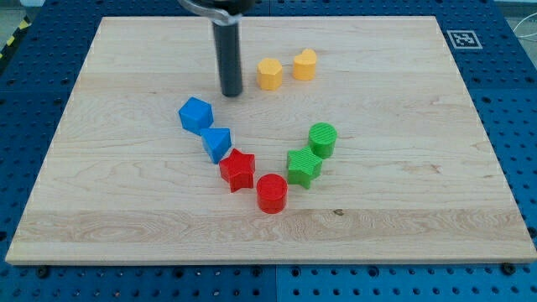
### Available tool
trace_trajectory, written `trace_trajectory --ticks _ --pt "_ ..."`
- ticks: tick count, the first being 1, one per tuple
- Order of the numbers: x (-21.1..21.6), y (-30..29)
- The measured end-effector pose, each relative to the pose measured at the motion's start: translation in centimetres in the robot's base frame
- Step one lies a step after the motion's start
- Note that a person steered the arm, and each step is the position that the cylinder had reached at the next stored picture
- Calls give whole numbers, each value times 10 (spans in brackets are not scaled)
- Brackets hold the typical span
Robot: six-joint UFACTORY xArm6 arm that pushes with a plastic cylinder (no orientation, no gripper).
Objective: Push the yellow hexagon towards the green circle
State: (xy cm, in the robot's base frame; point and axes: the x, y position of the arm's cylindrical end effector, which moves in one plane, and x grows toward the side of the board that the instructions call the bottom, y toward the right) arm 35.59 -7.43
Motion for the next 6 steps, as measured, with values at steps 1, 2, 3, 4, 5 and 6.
trace_trajectory --ticks 1,2,3,4,5,6 --pt "-30 0" --pt "-28 25" --pt "-27 58" --pt "-27 85" --pt "-16 90" --pt "8 90"
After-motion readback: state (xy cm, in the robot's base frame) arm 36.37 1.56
